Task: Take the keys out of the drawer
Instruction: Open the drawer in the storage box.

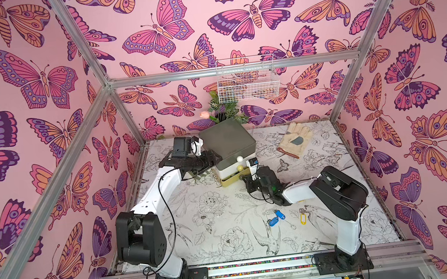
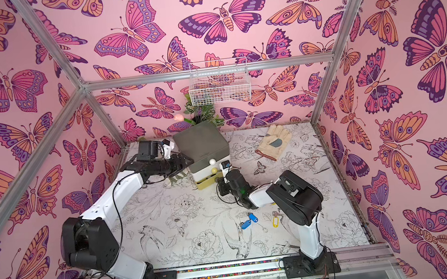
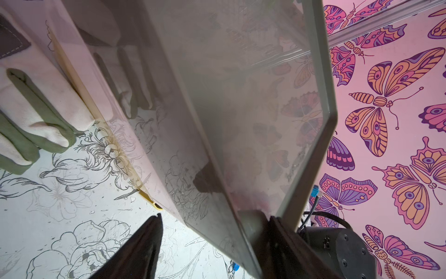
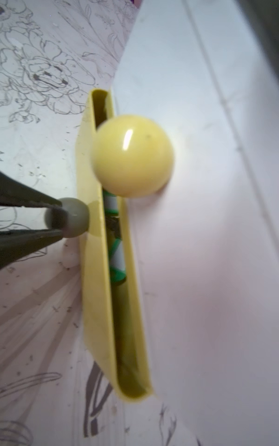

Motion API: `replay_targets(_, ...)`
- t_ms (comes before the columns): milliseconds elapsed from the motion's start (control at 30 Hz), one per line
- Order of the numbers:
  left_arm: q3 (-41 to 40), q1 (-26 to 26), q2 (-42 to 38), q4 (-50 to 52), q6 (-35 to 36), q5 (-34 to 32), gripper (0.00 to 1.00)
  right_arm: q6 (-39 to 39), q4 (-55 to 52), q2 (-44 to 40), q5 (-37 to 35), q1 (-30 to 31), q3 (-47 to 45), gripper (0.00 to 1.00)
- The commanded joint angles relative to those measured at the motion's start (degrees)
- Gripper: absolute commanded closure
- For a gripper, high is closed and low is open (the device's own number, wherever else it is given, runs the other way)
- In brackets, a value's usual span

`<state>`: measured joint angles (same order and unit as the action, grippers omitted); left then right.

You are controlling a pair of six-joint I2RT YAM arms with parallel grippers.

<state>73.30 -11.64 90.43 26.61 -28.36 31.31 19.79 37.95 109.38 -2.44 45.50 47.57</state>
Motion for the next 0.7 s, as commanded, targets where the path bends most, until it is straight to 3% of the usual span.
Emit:
replay_targets(0,-3.09,-0.45,2.91,12.6,1.42,-4.49,0.25,1.96,-4.53,-3.29,-0.01,1.22,-3.1,0.8)
replay_targets(100,-3.21,-0.54,2.86,12.01,0.95,-4.25,0.25,3.02,-5.96,-5.92,-0.56,1.7,-5.18,0.78)
replay_targets(167,-3.45,-0.6,2.69,11.59,0.75,-4.16,0.25,2.76,-7.46,-7.31,-0.43,1.86,-4.95,0.62)
replay_targets(333,-3.99,-0.58,2.4,11.37,0.67,-4.5,0.25,-1.9,-12.06,-5.75,-0.47,1.55,0.24,0.42)
replay_targets(667,-5.63,-0.63,2.36,10.79,0.69,-4.66,0.25,-3.81,-13.06,1.46,2.96,-1.11,6.02,0.33)
